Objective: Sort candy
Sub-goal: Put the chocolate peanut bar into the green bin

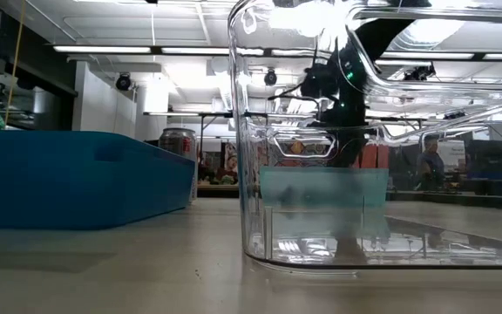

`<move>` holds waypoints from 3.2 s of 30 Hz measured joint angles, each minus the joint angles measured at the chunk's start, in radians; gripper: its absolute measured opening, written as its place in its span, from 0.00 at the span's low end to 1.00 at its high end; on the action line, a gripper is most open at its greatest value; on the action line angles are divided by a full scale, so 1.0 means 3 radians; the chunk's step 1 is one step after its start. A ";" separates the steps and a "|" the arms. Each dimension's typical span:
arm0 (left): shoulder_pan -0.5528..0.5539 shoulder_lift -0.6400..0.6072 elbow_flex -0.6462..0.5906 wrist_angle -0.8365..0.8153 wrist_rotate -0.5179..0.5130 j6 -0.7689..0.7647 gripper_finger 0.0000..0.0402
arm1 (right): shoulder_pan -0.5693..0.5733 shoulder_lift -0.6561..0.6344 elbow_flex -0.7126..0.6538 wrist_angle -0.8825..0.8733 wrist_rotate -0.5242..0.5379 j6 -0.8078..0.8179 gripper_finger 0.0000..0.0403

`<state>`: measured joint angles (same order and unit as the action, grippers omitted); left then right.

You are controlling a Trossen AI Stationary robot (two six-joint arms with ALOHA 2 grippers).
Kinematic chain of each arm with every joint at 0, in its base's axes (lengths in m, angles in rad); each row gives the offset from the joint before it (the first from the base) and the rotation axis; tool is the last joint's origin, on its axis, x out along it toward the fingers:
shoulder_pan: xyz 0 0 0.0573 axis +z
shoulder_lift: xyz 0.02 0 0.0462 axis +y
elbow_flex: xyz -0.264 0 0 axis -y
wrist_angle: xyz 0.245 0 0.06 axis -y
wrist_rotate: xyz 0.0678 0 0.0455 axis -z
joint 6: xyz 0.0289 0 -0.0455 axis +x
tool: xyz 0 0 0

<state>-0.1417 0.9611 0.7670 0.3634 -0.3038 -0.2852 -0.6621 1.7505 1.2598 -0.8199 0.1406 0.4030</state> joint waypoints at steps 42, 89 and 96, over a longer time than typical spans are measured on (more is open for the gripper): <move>0.0001 -0.0001 0.0000 -0.0124 -0.0050 -0.0081 0.50 | 0.2661 -0.1925 -0.0962 0.3221 0.0301 -0.0813 0.63; -0.2500 0.1843 0.0225 -0.3852 0.0393 -0.0524 0.41 | 0.2505 -0.1925 -0.0912 0.3044 0.0320 -0.0732 0.63; -0.2305 0.1818 0.0195 -0.3878 0.0366 -0.0605 0.41 | 0.2505 -0.1925 -0.0912 0.3045 0.0320 -0.0729 0.63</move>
<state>-0.8333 1.5066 0.8253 -0.8000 -0.1942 -0.4667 0.0895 1.1728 0.9863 0.0935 0.2367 0.1844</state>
